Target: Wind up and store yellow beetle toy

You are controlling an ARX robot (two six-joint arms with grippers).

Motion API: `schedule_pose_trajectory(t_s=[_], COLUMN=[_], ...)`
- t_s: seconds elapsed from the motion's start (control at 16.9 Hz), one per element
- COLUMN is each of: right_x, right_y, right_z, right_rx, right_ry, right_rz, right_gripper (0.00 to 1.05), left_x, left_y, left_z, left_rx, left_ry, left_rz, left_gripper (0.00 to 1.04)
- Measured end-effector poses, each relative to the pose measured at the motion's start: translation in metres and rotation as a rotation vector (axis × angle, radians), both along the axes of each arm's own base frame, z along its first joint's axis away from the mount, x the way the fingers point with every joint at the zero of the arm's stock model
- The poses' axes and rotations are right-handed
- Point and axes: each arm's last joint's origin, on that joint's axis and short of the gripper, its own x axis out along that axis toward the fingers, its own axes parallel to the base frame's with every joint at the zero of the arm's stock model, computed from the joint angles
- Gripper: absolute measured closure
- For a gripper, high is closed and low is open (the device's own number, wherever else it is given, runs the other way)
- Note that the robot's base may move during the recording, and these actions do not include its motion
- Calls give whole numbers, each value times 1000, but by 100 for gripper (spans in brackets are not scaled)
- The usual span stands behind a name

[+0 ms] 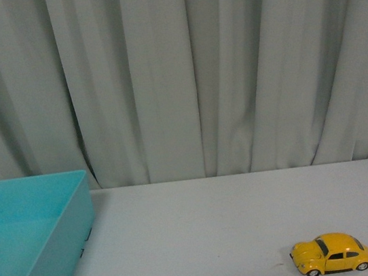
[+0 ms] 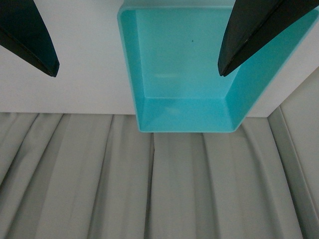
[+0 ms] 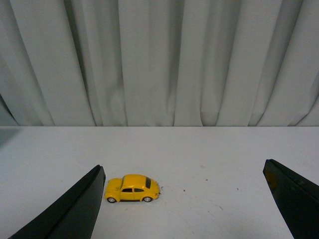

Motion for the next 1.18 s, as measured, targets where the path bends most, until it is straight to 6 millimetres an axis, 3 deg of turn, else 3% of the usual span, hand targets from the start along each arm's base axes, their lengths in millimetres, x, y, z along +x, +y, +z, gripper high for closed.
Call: schedule_pose_trajectory(t_s=[0.47, 0.53, 0.59, 0.65, 0.71, 0.89, 1.01, 1.18], right_x=[0, 2, 8, 11, 15, 56, 103, 181], right_y=[0, 0, -10, -30, -45, -88, -108, -107], right_z=[0, -1, 2, 6, 15, 39, 57, 75], right_rx=[0, 46, 122, 158, 164, 84, 10, -101], right_ry=[0, 43, 52, -9, -87, -149, -140, -26], right_rz=[0, -129, -394, -644, -705, -584, -423, -71], right_gripper=[7, 7, 7, 7, 7, 7, 7, 7], left_x=[0, 0, 0, 0, 0, 0, 0, 0], left_y=[0, 0, 0, 0, 0, 0, 0, 0], left_z=[0, 0, 0, 0, 0, 0, 0, 0], left_rx=[0, 0, 0, -1, 0, 0, 0, 0], left_ry=[0, 0, -1, 0, 0, 1, 0, 0], left_rz=[0, 0, -3, 2, 1, 0, -2, -2], left_gripper=[7, 7, 7, 7, 7, 7, 7, 7])
